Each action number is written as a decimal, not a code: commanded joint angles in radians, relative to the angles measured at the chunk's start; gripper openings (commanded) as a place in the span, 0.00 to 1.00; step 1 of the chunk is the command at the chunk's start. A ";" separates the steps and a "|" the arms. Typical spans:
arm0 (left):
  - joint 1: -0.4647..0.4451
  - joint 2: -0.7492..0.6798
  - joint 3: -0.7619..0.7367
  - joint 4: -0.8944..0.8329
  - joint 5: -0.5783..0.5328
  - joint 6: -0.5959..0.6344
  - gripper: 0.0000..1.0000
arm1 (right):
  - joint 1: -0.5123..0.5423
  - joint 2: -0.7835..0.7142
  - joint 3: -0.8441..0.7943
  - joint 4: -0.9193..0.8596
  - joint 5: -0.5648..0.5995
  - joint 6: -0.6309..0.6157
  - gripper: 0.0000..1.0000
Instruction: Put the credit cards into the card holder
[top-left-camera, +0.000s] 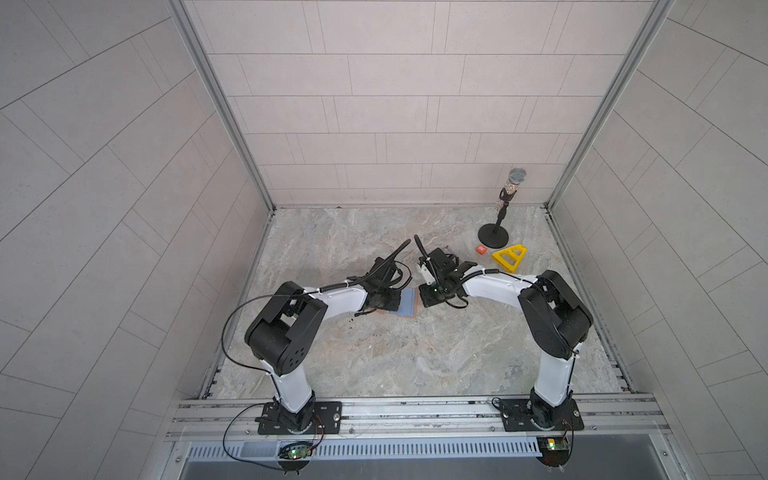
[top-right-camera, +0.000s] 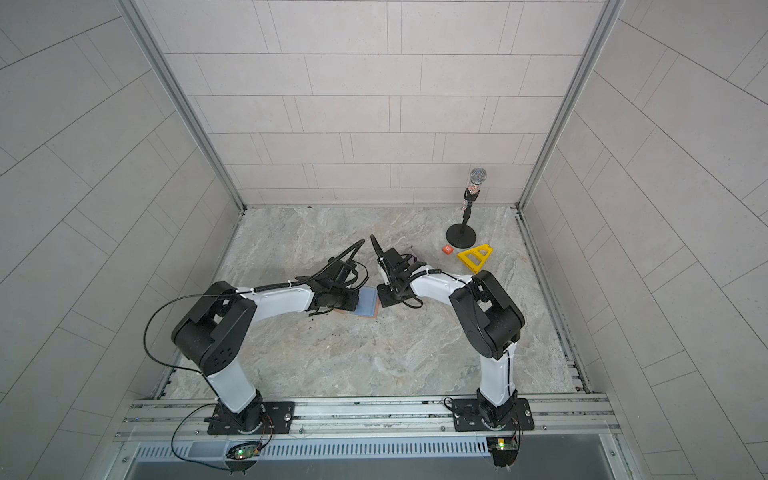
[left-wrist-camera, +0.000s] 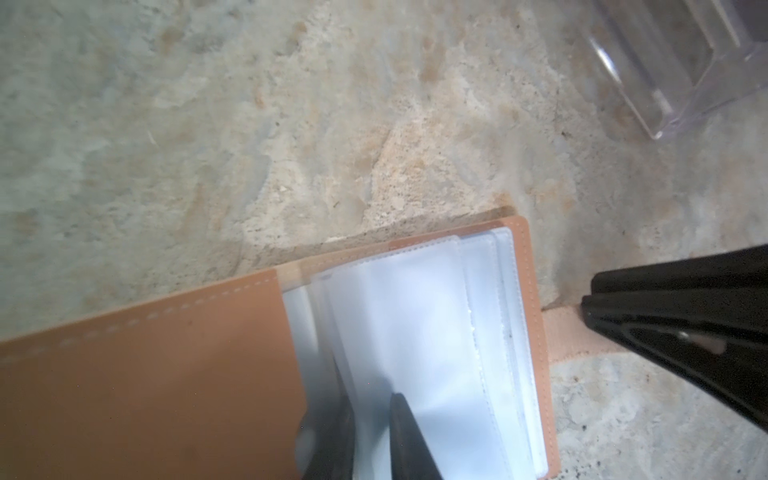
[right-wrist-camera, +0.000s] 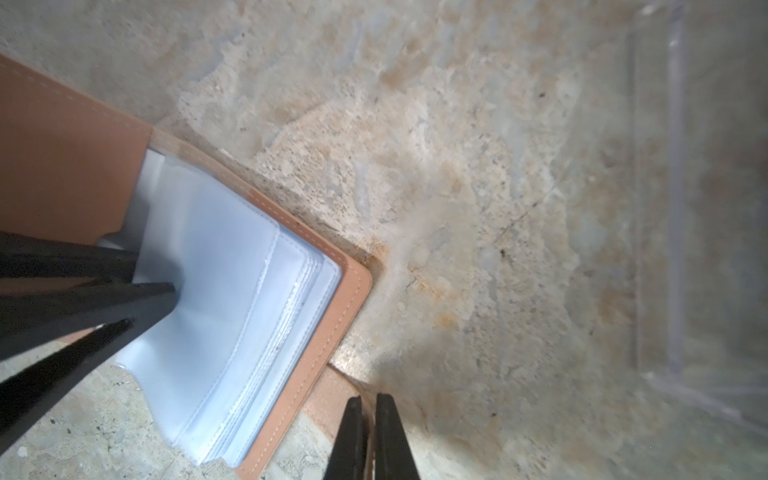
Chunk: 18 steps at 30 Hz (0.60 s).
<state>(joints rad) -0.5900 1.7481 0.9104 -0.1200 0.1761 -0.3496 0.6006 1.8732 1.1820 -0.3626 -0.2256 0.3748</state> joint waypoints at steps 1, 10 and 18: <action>-0.008 0.003 -0.053 -0.076 -0.004 -0.017 0.17 | -0.007 -0.039 -0.015 -0.012 0.032 0.009 0.00; -0.007 -0.001 -0.074 -0.041 0.020 -0.036 0.16 | -0.016 -0.103 -0.035 -0.006 0.025 0.020 0.20; -0.007 -0.002 -0.075 -0.040 0.024 -0.038 0.16 | -0.055 -0.225 -0.083 0.030 -0.032 0.057 0.36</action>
<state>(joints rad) -0.5896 1.7332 0.8738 -0.0677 0.1802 -0.3775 0.5602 1.6913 1.1137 -0.3500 -0.2325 0.4080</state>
